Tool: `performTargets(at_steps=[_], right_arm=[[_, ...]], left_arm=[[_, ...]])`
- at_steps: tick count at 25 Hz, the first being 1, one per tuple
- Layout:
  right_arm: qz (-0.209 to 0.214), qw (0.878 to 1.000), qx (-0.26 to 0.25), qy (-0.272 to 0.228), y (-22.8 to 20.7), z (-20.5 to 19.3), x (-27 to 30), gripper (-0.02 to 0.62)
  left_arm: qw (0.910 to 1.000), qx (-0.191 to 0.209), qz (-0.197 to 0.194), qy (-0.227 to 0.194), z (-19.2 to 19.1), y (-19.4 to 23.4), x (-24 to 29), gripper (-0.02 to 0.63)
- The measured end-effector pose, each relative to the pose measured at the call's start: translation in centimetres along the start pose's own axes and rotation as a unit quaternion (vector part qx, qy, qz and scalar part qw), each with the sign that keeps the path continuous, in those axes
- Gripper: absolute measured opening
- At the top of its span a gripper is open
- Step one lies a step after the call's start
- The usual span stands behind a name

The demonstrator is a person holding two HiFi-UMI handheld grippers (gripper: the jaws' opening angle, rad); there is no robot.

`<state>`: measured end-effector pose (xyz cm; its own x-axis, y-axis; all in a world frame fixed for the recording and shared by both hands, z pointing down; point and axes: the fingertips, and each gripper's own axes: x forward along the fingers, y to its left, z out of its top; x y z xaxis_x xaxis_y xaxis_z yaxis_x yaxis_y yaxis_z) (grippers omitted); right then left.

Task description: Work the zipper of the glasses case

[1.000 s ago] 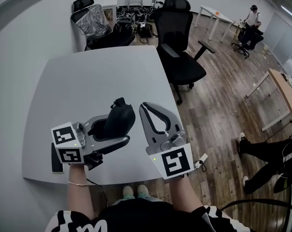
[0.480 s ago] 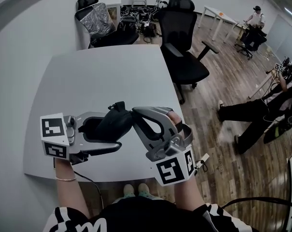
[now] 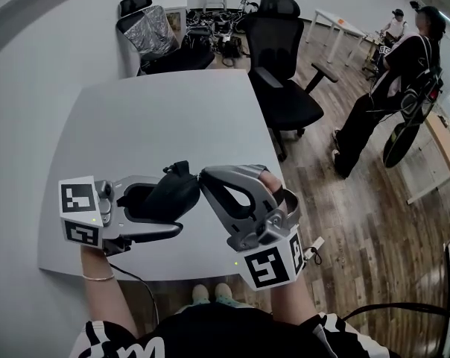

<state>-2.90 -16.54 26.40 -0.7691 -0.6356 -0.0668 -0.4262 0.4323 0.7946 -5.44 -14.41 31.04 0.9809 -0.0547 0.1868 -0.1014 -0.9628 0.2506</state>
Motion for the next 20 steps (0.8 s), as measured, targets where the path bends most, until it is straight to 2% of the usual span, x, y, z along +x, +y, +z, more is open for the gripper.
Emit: performTargets(at_steps=[4, 8, 11, 15, 16, 20], right_arm=[[0.006, 0.999, -0.048, 0.014, 0.5, -0.1, 0.2, 0.014], [0.005, 0.999, -0.037, 0.014, 0.3, 0.0, 0.1, 0.008], [0.013, 1.0, -0.011, 0.02, 0.5, 0.6, 0.5, 0.006], [0.02, 1.0, 0.002, 0.018, 1.5, 1.7, 1.3, 0.006], [0.019, 1.0, 0.0, 0.016, 1.5, 1.8, 1.3, 0.006], [0.009, 0.999, -0.02, 0.029, 1.2, 0.6, 1.3, 0.006]], left_arm=[[0.9995, 0.002, 0.004, 0.03, -0.2, 0.2, -0.2, 0.304], [0.9987, 0.037, 0.026, 0.022, -0.1, 0.4, 0.2, 0.314], [0.9918, 0.088, 0.087, 0.029, -0.5, 1.0, 0.8, 0.322], [0.9736, 0.136, 0.178, 0.044, -0.3, 2.2, 0.9, 0.324], [0.9731, 0.137, 0.182, 0.038, -0.1, 2.3, 0.8, 0.321], [0.9859, 0.098, 0.134, -0.022, 1.1, 1.5, 0.0, 0.289]])
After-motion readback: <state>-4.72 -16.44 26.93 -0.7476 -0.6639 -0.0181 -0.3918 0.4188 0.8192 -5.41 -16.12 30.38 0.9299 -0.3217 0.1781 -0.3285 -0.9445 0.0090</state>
